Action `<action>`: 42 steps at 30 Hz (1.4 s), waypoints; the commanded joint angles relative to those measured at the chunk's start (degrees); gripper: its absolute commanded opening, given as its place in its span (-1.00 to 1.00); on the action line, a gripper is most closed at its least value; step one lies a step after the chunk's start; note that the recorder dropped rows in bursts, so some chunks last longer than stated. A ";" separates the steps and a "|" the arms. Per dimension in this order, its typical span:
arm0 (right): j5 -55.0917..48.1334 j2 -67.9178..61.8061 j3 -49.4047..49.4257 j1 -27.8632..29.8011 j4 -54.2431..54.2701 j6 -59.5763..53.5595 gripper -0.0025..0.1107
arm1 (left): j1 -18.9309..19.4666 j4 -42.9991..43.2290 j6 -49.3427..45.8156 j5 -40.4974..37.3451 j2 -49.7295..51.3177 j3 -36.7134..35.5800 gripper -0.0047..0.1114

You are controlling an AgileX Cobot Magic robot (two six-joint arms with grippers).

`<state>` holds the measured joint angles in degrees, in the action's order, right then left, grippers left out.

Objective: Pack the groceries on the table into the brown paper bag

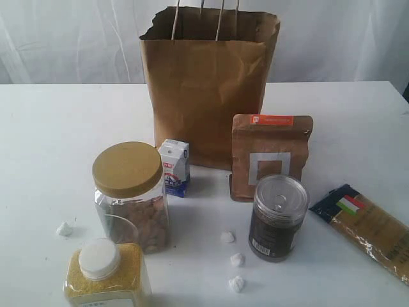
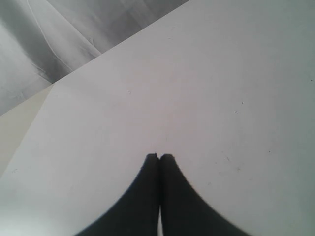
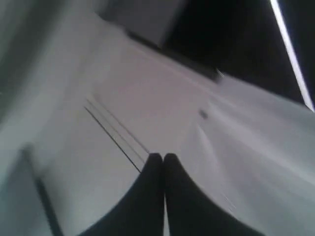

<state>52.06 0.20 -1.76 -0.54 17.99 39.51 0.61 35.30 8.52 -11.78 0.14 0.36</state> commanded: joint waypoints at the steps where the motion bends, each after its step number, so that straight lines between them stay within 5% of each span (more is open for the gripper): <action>1: 6.63 -0.20 -6.33 -0.11 -6.30 -9.34 -0.96 | 0.19 -0.04 0.32 0.26 -0.14 -0.36 -0.92; 5: -27.82 -0.20 -12.01 -0.11 -25.13 -31.63 -0.96 | 0.19 -0.04 0.32 0.26 -0.14 -0.36 -0.92; 9: -54.12 -0.20 -12.94 -0.11 -38.09 -36.77 -0.96 | 0.19 -0.04 0.32 0.26 -0.14 -0.36 -0.92; 20: -63.58 -2.83 -16.50 -0.11 -33.87 -36.21 -0.96 | 0.19 -0.04 0.32 0.26 -0.14 -0.36 -0.92; 29: -78.94 -26.22 -26.76 -0.11 -29.38 -34.00 -0.96 | 0.19 -0.04 0.32 0.26 -0.14 -0.36 -0.92; 38: -85.81 -42.85 -34.13 -5.81 9.36 -74.96 -0.96 | 0.19 -0.04 0.32 0.26 -0.14 -0.36 -0.92; 42: -87.37 -47.53 -34.23 -10.98 11.30 -77.44 -0.96 | 0.19 -0.04 0.32 0.26 -0.14 -0.36 -0.92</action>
<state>-34.43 -44.59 -35.49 -8.66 26.87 -34.25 0.61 35.30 8.52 -11.74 0.14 0.36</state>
